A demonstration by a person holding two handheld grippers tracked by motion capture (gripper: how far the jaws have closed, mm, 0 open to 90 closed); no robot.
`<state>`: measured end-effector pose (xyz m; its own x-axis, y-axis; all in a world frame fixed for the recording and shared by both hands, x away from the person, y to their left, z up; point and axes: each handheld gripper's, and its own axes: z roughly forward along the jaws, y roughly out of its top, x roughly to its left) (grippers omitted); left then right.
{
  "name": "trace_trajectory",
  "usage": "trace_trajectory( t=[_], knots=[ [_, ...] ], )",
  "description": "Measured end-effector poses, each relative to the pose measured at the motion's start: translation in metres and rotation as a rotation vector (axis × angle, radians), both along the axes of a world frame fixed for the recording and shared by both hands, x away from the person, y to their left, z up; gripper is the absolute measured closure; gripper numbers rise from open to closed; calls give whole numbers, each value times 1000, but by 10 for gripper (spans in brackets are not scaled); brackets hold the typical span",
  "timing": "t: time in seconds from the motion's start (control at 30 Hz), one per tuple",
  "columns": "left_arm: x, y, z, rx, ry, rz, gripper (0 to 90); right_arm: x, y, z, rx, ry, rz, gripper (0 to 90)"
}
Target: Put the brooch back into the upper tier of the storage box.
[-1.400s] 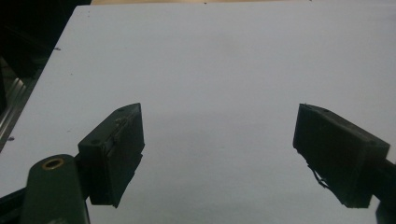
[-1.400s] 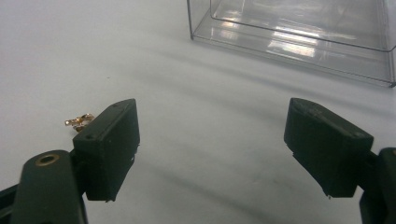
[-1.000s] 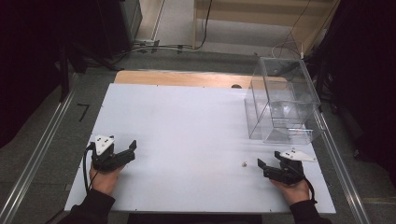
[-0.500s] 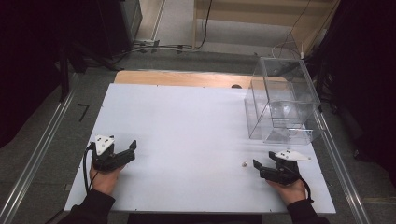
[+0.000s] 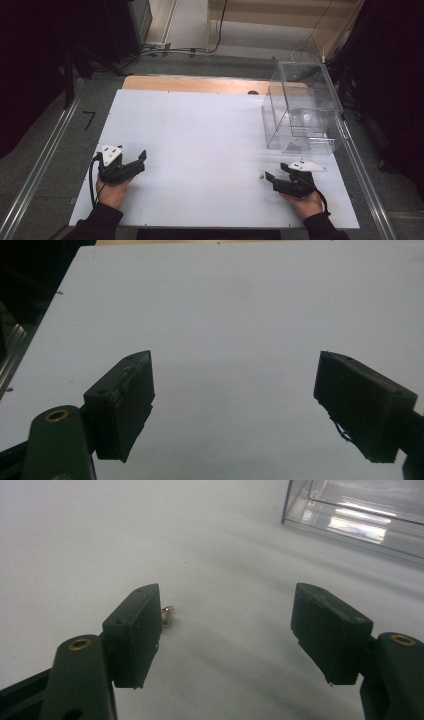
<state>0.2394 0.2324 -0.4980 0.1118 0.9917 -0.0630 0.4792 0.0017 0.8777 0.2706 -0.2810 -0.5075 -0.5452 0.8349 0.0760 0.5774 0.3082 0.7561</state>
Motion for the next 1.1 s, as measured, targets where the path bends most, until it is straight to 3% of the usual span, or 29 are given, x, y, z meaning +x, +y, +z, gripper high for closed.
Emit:
trace_trajectory(
  t=[0.3,0.6,1.1],
  knots=[
    [0,0,0,-2,-1,0,174,0,5,0,9,-2,22,312],
    [0,0,0,-2,-2,1,174,2,9,-1,31,33,48,392],
    [0,0,0,-2,-1,-1,174,3,20,-3,3,45,107,520]
  ],
)
